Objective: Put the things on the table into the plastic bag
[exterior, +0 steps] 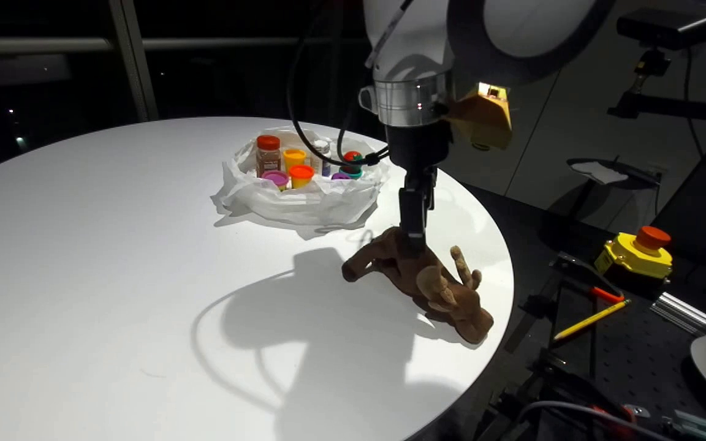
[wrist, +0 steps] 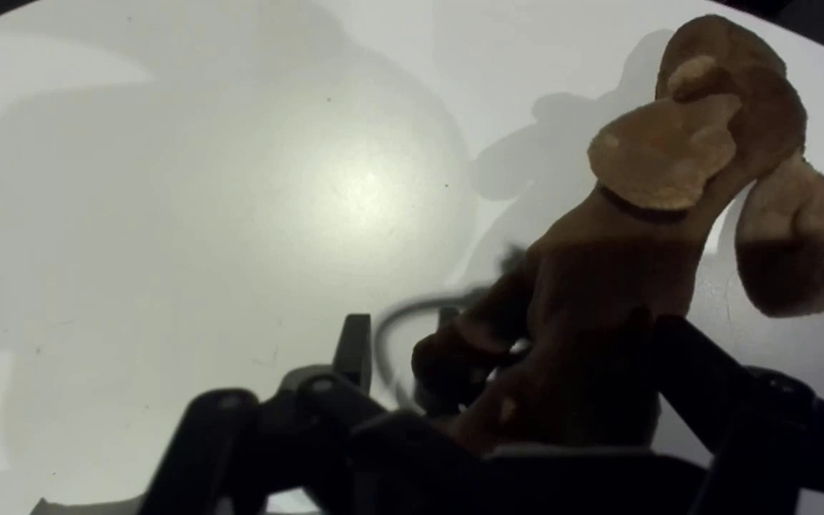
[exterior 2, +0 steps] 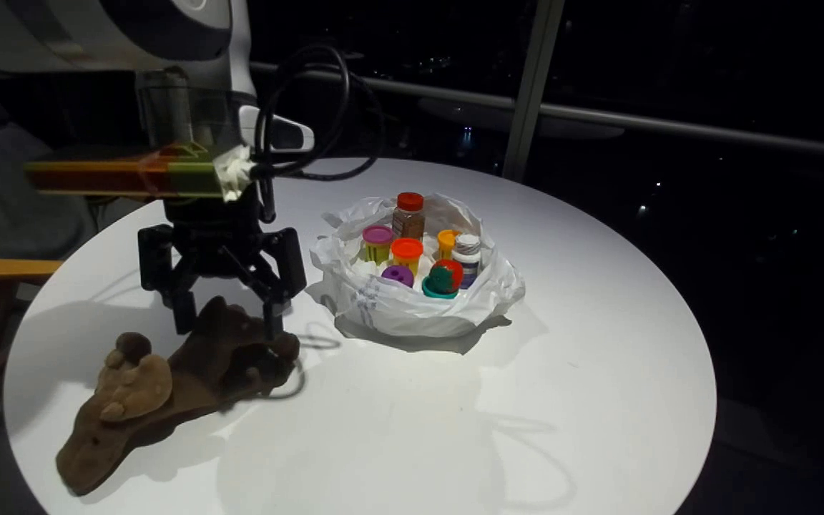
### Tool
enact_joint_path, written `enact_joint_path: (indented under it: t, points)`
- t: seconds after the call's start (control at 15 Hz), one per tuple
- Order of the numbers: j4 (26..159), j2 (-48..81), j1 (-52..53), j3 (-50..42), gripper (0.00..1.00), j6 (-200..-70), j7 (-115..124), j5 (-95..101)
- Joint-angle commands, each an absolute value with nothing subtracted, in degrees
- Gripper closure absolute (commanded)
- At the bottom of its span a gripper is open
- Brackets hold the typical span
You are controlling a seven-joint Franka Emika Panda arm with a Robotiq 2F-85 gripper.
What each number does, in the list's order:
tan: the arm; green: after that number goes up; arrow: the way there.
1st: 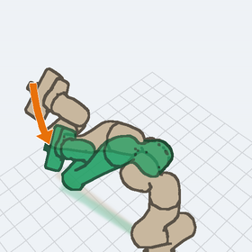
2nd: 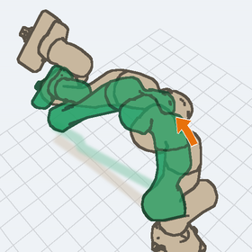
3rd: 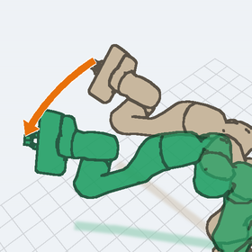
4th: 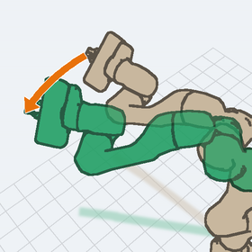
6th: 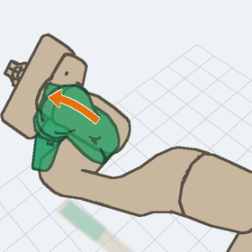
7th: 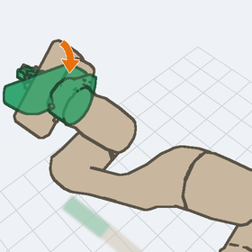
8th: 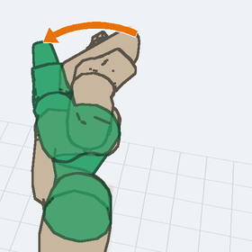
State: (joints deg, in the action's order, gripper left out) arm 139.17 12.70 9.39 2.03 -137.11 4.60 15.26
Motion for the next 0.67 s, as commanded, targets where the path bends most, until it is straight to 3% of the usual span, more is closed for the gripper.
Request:
enact_joint_path:
  t: [0.0, 0.6]
  points:
    - [145.49, 9.20, 6.54, 3.02, 0.00, -143.92, -1.66, 13.46]
    - [146.32, 9.98, 2.20, 9.10, 0.00, -149.91, -23.68, -1.64]
